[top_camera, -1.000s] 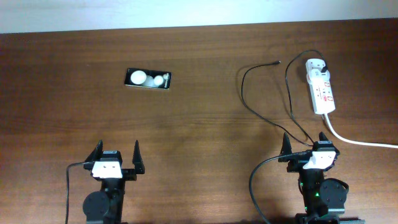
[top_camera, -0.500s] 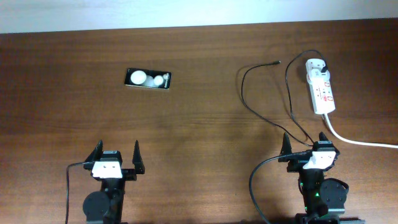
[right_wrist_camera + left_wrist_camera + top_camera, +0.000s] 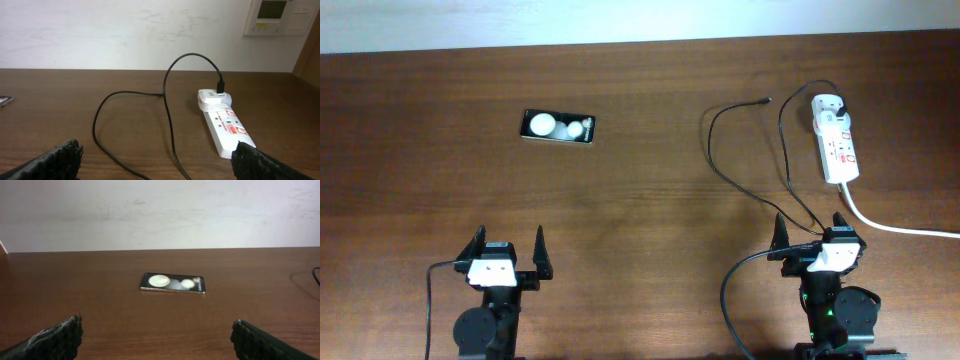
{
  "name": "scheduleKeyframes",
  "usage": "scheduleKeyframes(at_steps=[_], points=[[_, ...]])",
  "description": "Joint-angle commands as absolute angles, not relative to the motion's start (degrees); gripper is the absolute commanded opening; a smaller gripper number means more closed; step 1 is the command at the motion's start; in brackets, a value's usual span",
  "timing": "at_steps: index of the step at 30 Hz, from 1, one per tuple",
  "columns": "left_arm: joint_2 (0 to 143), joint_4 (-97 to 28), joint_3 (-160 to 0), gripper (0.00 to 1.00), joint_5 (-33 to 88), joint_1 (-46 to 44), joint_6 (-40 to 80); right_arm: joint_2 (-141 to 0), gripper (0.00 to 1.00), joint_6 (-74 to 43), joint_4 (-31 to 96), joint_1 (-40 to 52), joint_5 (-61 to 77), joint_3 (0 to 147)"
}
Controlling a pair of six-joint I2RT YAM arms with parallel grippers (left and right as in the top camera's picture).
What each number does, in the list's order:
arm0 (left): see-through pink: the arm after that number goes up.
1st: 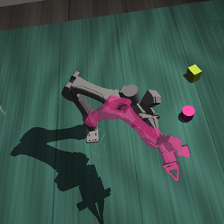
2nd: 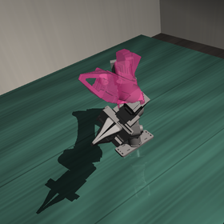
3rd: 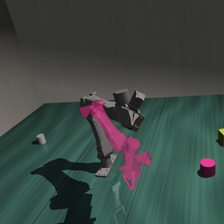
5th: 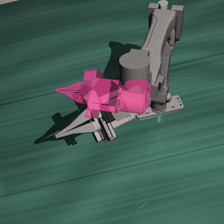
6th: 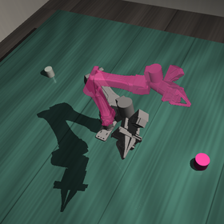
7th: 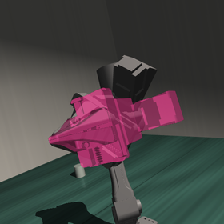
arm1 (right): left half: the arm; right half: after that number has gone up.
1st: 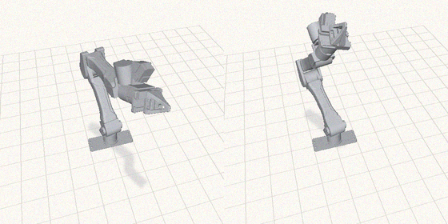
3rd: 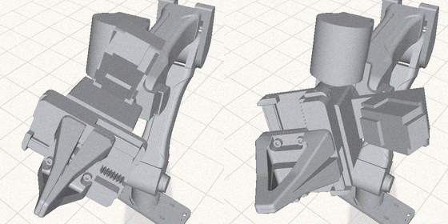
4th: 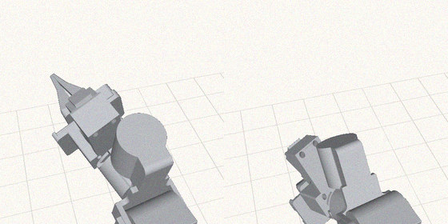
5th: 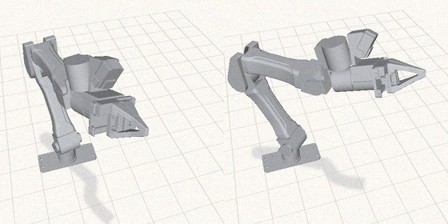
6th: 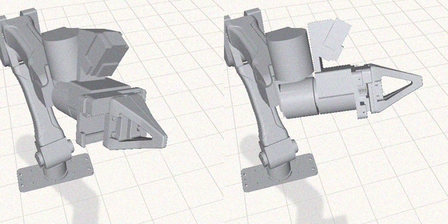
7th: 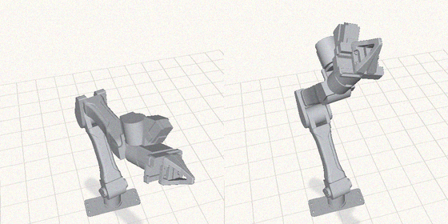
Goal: Plug charger to phone and switch on socket
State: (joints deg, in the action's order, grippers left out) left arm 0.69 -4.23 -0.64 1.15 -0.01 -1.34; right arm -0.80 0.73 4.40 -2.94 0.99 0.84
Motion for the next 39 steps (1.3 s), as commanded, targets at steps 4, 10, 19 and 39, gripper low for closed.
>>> scheduleKeyframes(at_steps=[4,10,19,39], points=[[0.40,-4.56,-0.54,0.99,2.17,0.27,-2.22,-0.51,0.99,1.08,4.27,-2.63,1.50,0.32],[0.40,-4.56,-0.54,0.99,2.17,0.27,-2.24,-0.51,0.99,1.08,4.27,-2.63,1.50,0.32],[0.40,-4.51,-0.54,0.99,2.11,0.27,-2.24,-0.51,0.99,1.08,4.27,-2.63,1.50,0.32],[13.54,-23.79,-28.84,0.99,2.24,0.27,-2.17,-0.51,0.99,1.08,4.27,-2.63,1.50,0.32]])
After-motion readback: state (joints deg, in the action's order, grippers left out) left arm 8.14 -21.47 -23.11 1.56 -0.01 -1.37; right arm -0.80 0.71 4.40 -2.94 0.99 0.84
